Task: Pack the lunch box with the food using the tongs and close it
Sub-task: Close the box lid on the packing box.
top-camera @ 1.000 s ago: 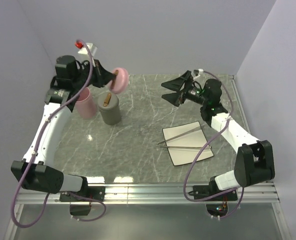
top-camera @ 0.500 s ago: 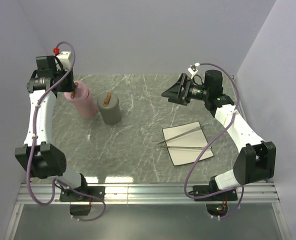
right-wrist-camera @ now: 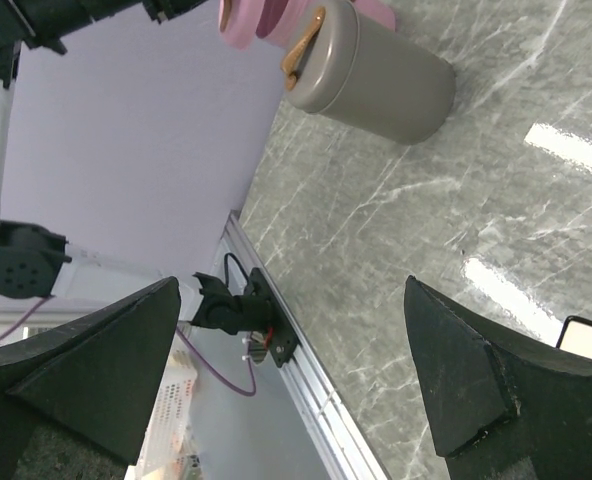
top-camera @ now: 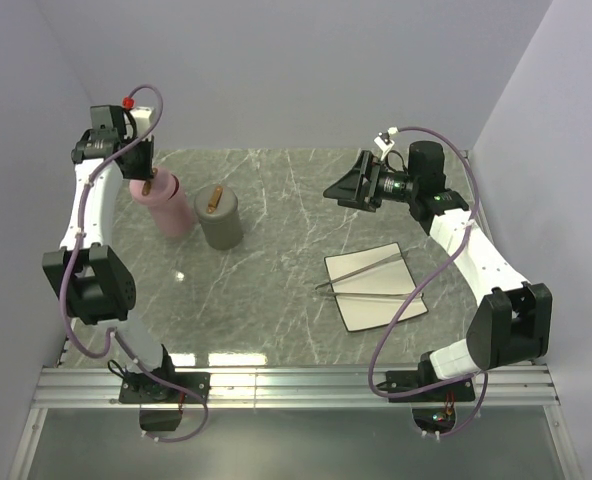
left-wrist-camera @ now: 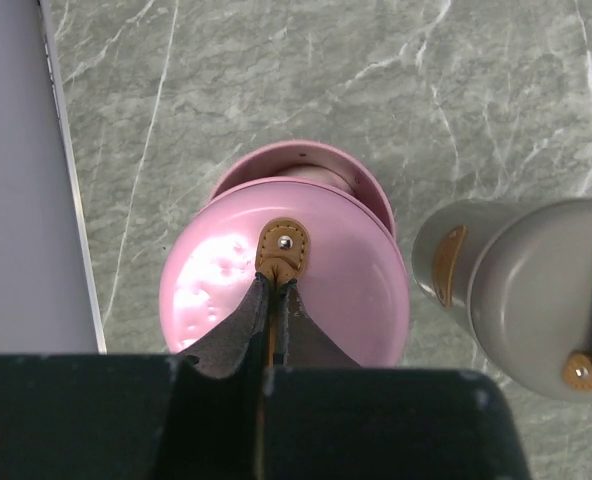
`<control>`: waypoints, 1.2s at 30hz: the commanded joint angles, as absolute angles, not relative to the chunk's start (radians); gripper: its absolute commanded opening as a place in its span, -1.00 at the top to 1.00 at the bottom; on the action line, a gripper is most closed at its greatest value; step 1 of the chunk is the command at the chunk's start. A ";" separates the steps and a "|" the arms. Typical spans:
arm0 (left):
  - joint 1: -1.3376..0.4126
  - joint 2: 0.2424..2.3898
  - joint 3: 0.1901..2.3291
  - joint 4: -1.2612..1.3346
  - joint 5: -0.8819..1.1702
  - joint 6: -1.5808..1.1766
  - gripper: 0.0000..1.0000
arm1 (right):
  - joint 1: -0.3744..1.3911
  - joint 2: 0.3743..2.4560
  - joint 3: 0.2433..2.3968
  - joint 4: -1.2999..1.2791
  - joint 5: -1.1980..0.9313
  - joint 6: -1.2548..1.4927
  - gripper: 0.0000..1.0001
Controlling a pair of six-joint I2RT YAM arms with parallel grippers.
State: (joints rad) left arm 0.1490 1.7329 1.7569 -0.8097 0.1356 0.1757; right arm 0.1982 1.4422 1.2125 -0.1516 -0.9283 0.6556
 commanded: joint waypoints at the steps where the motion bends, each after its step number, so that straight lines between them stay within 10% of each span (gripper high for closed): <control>1: 0.146 1.768 1.847 -0.770 0.132 0.190 0.99 | 0.192 1.399 1.229 -0.150 -0.927 0.626 -0.99; 36: 0.118 1.827 1.775 -0.755 0.089 0.193 0.99 | 0.193 1.420 1.238 -0.146 -0.943 0.641 -0.99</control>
